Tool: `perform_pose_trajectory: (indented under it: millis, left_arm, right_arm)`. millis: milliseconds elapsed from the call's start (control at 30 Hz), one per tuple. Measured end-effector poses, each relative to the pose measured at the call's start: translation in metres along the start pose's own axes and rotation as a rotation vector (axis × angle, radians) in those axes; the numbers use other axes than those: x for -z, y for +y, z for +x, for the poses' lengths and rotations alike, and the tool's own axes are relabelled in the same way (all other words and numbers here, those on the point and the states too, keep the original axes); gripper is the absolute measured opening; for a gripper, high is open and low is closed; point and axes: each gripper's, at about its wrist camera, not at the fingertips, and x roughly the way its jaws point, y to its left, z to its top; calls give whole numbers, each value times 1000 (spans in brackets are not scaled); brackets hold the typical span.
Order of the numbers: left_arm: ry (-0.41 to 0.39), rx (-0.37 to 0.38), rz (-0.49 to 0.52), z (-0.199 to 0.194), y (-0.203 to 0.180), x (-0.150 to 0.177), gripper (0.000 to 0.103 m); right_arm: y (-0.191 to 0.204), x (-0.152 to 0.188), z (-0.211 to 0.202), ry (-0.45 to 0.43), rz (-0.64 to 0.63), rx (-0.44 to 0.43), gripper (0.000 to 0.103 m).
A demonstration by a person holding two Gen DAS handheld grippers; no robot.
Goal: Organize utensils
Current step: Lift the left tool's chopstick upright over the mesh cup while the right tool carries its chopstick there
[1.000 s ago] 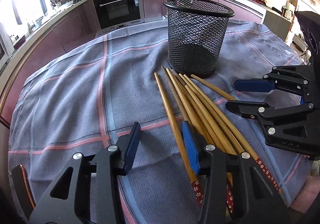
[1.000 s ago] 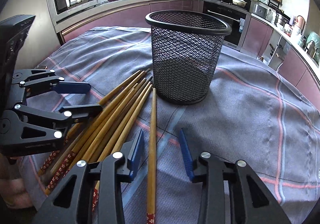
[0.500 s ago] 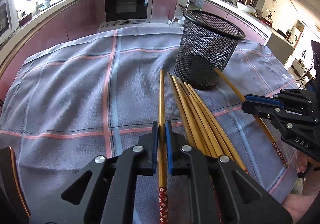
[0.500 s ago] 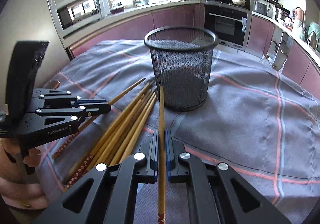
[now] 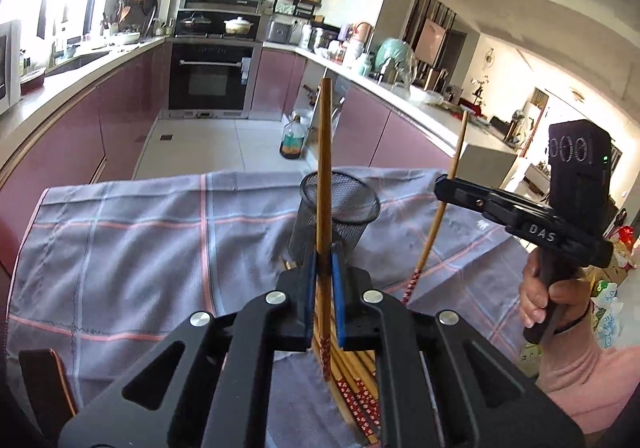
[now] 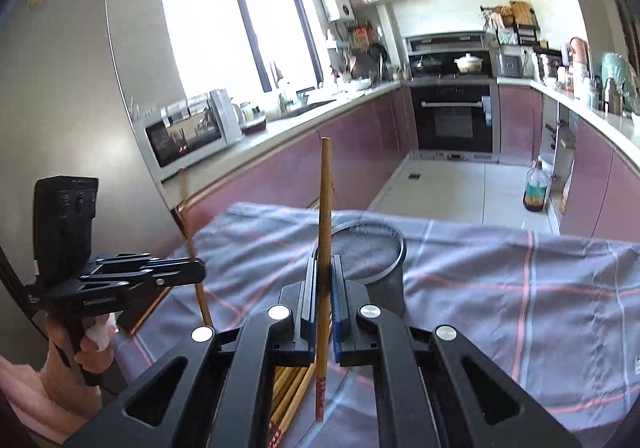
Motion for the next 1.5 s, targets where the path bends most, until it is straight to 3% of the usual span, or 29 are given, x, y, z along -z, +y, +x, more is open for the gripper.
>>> perform_pose_trajectory:
  millis: [333,500,767,1133,1267,1367,1500]
  left_arm:
    - [-169,54,4,-30,-22,-65,8]
    - [-198,11,19,-17,-32,-98,8]
    - [-119,-15,33,29,-38,-121,8]
    - [124,-23,55,115,-31,-110,8]
    - [153,-24,28,138,-18,-104,8]
    - [157,-32,4,145,-1,-90,15]
    - [150,-41,-23,147,9,-85,21]
  right_arm:
    - [-3,-56,-15,-163,-30,19,5]
    - [-14,-78,-8,-205,-26,45,5]
    - [-31,-85,23,-170,-1,67,5]
    - [-40,-61,88,90,16,77,5]
    - [-40,-58,97,128,26,89,6]
    - [-42,-59,102,134,45,100,9]
    - [-44,-58,103,122,70,109,20]
